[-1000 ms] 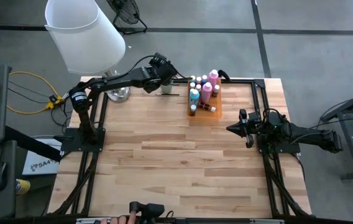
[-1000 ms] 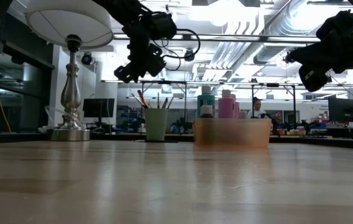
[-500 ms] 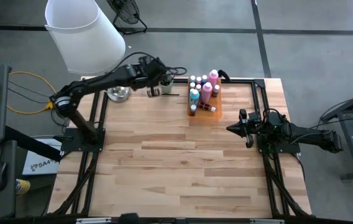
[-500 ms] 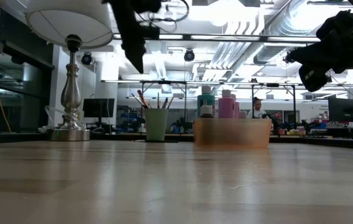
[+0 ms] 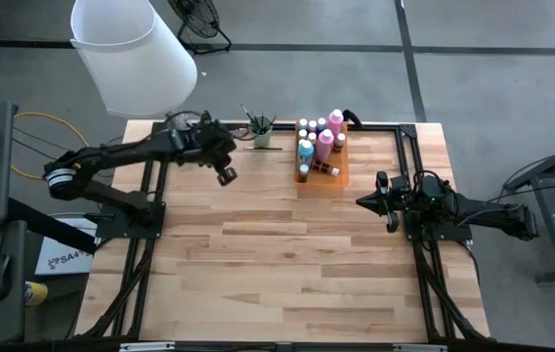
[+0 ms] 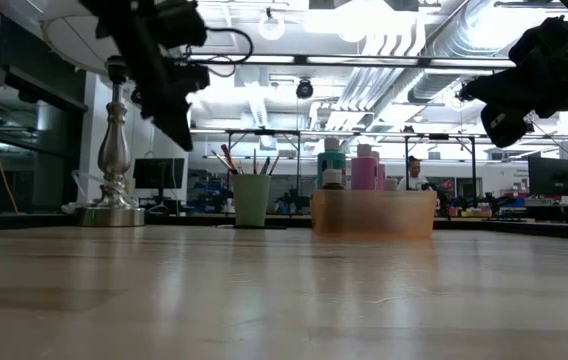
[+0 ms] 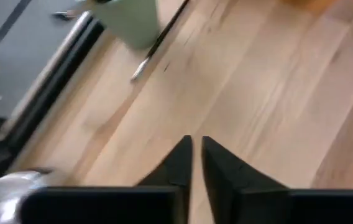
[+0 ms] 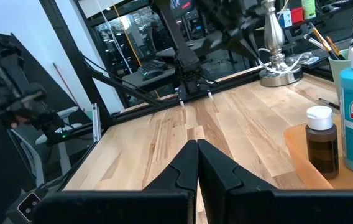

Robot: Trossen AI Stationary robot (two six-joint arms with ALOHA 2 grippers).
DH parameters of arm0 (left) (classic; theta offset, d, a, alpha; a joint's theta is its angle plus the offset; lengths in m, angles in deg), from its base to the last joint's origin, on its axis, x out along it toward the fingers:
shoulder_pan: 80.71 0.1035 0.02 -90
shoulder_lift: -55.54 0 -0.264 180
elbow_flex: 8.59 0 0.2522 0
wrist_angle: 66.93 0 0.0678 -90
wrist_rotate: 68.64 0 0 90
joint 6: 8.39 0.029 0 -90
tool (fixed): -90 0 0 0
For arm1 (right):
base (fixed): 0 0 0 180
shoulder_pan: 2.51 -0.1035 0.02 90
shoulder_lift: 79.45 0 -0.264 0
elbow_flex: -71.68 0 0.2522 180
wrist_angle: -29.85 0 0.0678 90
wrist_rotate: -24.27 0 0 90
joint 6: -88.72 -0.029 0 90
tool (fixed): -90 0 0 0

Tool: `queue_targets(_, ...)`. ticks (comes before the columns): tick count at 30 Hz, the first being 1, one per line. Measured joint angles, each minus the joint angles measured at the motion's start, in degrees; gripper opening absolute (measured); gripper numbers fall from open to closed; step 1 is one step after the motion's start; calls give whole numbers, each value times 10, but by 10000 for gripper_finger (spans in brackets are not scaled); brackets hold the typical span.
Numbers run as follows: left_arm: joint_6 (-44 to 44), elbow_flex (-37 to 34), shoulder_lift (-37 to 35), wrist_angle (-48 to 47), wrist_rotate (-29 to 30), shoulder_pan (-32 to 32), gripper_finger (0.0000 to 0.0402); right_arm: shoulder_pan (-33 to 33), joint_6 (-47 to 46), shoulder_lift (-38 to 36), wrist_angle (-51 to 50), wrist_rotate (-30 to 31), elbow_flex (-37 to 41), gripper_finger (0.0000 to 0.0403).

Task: Pick & Place Paint Supplies
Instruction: Put the black paint brush into the green cup

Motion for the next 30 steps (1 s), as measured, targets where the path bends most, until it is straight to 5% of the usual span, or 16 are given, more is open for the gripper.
queue_targets(10,-144,-174,2,355,17,53,2,0,0,0,0,0,0,2)
queue_targets(14,-194,-194,19,424,32,79,1,0,0,0,0,0,0,2)
queue_targets(30,-145,-195,94,616,-10,88,0,0,0,0,0,0,0,2)
